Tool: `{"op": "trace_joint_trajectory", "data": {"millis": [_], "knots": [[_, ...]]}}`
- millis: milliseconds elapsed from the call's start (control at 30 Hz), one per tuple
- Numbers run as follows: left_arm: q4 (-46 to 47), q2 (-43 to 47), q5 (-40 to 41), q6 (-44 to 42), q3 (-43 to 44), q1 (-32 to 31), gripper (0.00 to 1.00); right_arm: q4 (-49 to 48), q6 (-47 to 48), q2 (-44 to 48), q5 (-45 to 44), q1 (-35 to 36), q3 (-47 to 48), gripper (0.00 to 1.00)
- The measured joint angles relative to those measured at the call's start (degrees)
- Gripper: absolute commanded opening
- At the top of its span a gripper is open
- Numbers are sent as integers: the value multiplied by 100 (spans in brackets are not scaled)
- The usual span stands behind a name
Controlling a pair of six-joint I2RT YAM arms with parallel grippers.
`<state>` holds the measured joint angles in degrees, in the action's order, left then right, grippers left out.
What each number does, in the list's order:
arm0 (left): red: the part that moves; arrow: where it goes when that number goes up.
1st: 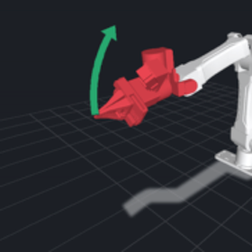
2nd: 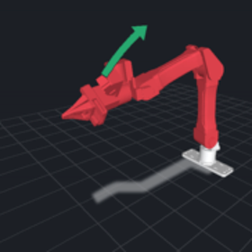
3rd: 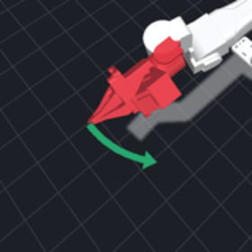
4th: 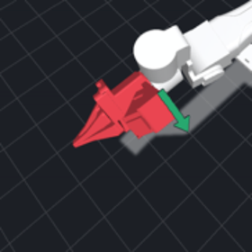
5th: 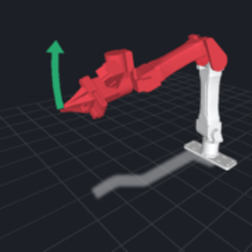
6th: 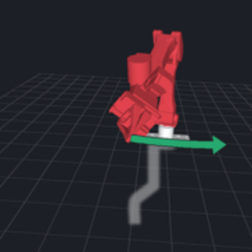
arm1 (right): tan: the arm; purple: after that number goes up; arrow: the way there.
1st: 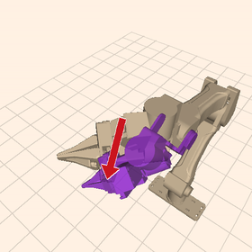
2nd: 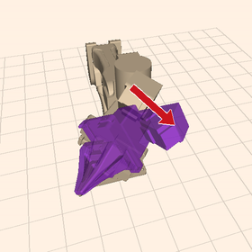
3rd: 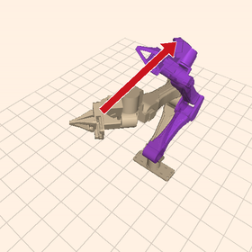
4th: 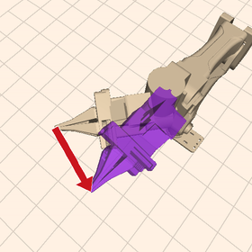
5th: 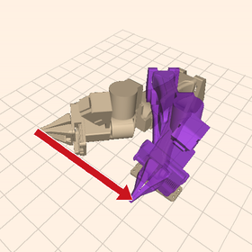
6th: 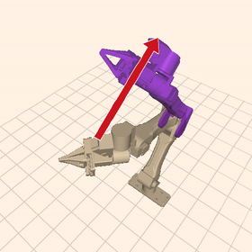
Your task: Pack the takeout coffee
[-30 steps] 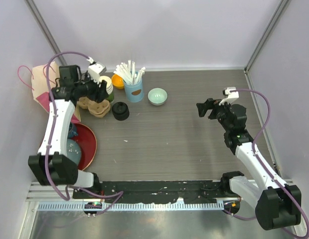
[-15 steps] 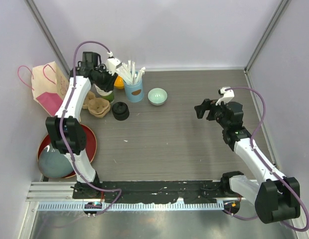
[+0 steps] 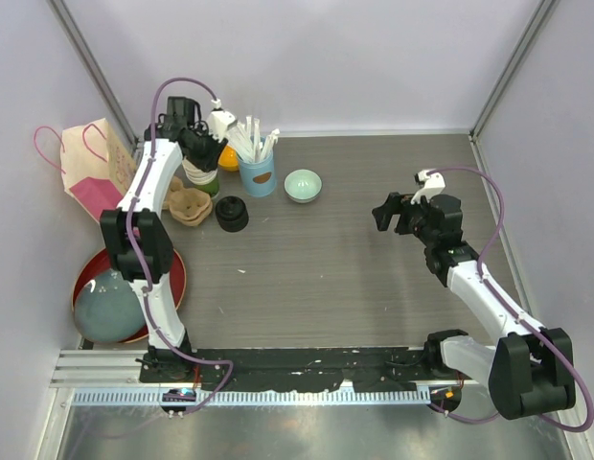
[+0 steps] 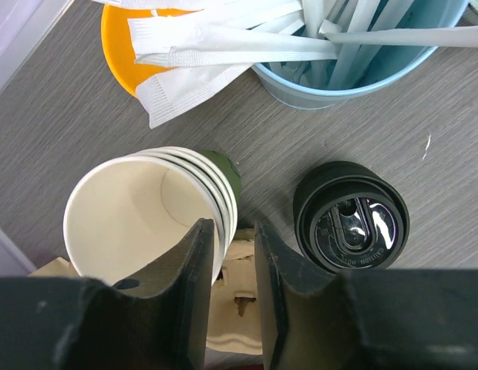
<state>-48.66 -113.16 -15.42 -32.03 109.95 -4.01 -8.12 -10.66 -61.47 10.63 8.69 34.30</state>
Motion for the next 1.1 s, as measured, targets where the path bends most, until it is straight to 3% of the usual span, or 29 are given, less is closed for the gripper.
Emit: {"op": "trace_joint_trajectory", "data": {"millis": [200,400,1100], "knots": [[-9,-136,90,-11,61,0,20,9,2,-46,0,20,26,89],[-55,-164,116,-35,131,0,0,9,0,-44,0,22,31,89],[-140,205,240,-22,157,-4,0,46,0,-35,13,74,83,89]]}}
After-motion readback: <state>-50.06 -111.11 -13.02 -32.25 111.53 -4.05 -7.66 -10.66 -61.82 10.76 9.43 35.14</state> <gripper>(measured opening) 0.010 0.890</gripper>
